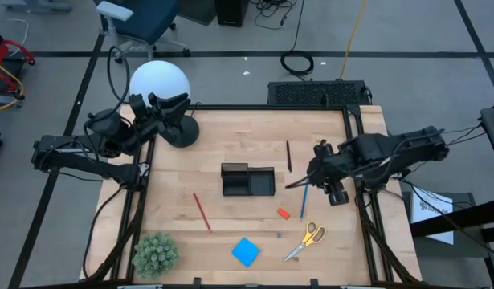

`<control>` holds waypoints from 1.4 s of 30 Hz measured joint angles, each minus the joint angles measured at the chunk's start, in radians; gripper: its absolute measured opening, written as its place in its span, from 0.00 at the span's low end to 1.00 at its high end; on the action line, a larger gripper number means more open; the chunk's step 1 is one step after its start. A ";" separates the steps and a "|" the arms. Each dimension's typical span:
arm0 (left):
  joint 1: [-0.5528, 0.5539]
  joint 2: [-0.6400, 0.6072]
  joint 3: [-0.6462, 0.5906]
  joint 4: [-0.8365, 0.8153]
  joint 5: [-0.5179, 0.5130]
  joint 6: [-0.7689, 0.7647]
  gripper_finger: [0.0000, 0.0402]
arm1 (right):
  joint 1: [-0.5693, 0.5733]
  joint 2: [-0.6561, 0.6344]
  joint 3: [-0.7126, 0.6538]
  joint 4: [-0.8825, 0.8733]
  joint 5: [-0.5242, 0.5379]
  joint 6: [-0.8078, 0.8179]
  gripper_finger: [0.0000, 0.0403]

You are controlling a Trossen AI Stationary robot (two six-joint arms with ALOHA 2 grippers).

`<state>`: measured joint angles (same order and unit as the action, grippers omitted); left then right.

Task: Pick and place office supplies into organizer
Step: Put the yellow scissors into the desk organizer

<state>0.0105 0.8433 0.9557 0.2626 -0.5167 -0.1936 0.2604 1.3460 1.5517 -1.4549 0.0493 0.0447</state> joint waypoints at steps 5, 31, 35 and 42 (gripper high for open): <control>0.000 0.000 0.000 0.000 0.000 0.000 0.32 | 0.072 0.062 0.011 0.023 0.002 -0.026 0.45; 0.000 0.000 0.000 0.000 0.000 0.000 0.32 | 0.410 0.219 -0.076 0.210 0.095 0.041 0.45; 0.000 0.000 0.000 0.000 0.000 0.000 0.32 | 0.411 0.220 -0.183 0.271 0.066 0.049 0.45; 0.000 0.000 0.000 0.000 0.000 0.000 0.32 | 0.416 0.220 -0.301 0.364 -0.091 0.100 0.45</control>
<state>0.0105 0.8436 0.9554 0.2623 -0.5167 -0.1940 0.6765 1.5659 1.2508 -1.0912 -0.0416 0.1446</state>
